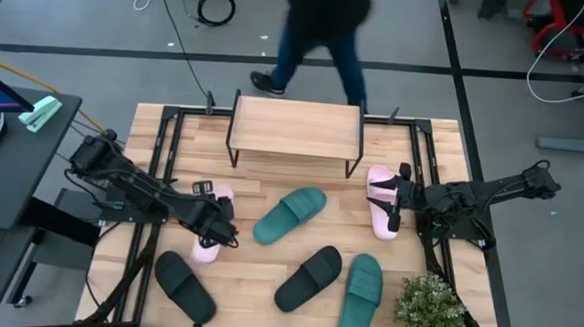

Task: Pick and place slides into the shelf
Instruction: Put the left pink slide on the shelf

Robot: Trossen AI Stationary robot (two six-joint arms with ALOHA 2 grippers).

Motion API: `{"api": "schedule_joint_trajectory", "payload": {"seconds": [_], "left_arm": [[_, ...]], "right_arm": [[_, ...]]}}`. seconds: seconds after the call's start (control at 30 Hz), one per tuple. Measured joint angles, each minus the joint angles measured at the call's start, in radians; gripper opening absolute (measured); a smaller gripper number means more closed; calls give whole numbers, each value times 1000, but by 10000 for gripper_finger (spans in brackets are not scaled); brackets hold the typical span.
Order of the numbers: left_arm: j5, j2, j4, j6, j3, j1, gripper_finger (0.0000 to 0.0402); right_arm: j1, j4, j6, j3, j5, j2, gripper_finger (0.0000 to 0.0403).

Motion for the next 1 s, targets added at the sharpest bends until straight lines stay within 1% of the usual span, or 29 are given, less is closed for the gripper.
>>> {"api": "schedule_joint_trajectory", "payload": {"seconds": [0.2, 0.3, 0.37, 0.4, 0.47, 0.5, 0.57, 0.67, 0.77, 0.83, 0.87, 0.93, 1.0], "left_arm": [[-63, 71, -1, 0, -3, 76, 178], [-95, 112, -1, 0, -4, 124, 162], [-96, 139, -3, 0, -4, 151, 132], [-98, 148, -6, 0, -4, 159, 108], [-100, 155, -14, -2, -4, 166, 45], [-100, 156, -24, -13, -1, 164, 24], [-88, 147, -67, -58, 18, 150, 17], [-72, 137, -189, -140, 111, 100, 12], [-77, 138, -403, -212, 276, 36, 12], [-110, 138, -498, -242, 394, 1, 12], [-143, 135, -499, -226, 444, -11, 12], [-234, 106, -470, -89, 517, -24, 12], [-358, 92, -483, 5, 597, -14, 12]], "right_arm": [[0, 13, -23, 0, 0, 1, 208], [0, 24, -37, 0, 0, 1, 208], [0, 33, -38, 0, 0, 1, 208], [0, 36, -38, 0, 0, 1, 208], [0, 35, -38, 0, 0, 1, 208], [0, 35, -38, 0, 0, 1, 208], [0, 35, -36, 0, 0, 1, 208], [0, 35, -36, 0, 0, 1, 208], [0, 38, -27, 0, 0, 1, 208], [0, 39, -11, 0, -1, 1, 208], [0, 41, -10, 0, -1, 1, 208], [0, 42, -10, 0, -1, 1, 208], [0, 43, -10, 0, -1, 1, 208]]}}
